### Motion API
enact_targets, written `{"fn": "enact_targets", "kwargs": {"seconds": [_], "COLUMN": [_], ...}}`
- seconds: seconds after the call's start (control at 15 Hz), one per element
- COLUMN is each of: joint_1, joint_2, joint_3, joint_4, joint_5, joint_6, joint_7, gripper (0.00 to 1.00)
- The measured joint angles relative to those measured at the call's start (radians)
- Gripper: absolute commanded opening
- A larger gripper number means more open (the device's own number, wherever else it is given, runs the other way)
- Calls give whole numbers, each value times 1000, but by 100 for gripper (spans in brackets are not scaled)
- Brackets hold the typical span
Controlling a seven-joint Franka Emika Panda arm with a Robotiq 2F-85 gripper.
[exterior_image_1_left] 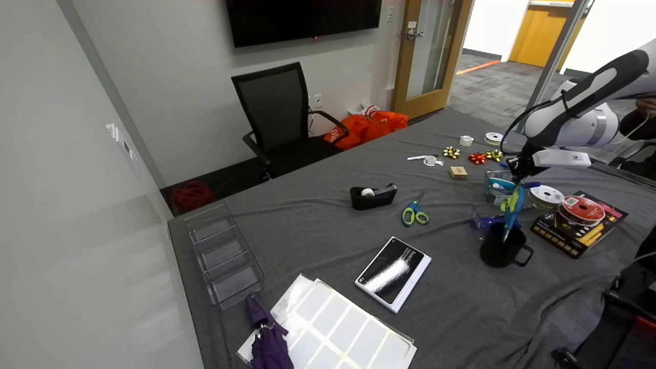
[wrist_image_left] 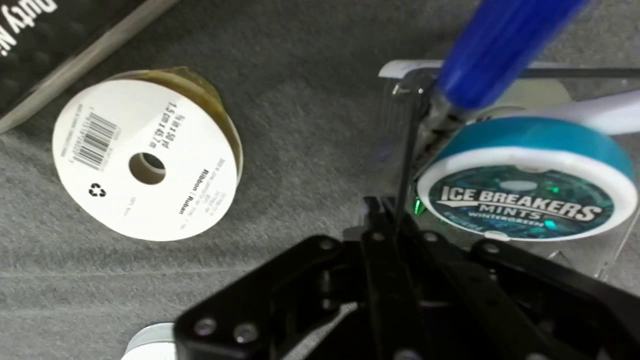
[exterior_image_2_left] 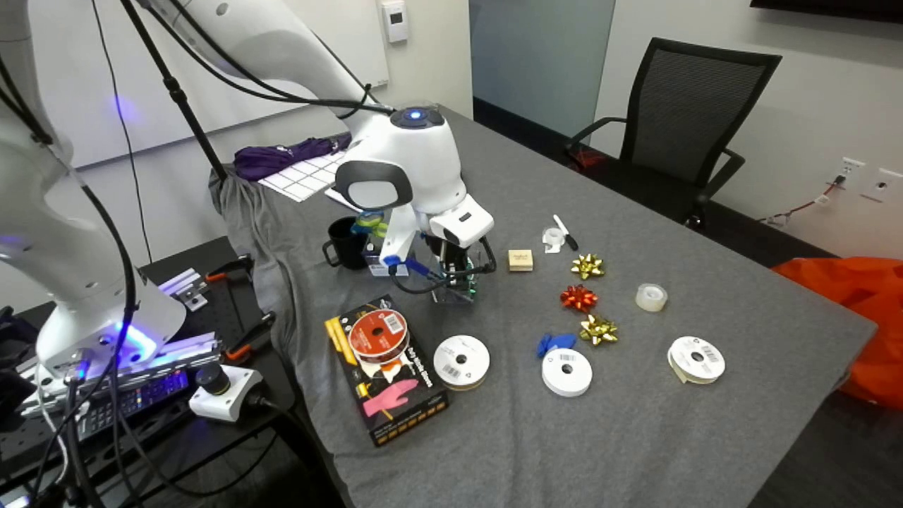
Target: Pick up the clear case with more than one item in it and move it to the left
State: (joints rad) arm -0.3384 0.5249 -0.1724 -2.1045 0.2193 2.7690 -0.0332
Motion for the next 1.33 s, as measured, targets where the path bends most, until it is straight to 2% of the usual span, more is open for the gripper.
{"fn": "enact_targets", "kwargs": {"seconds": [0.27,0.53,1.13,1.33], "joint_1": [0,32,235,272], "joint_2": [-24,-49,-29,7], "joint_3": [28,34,-33,-45], "joint_4": [2,13,90,117], "joint_5": [40,42,21,19], "joint_6": [-10,-37,-124,-135], "joint_7": [36,146,578,675], "gripper": [1,1,1,1]}}
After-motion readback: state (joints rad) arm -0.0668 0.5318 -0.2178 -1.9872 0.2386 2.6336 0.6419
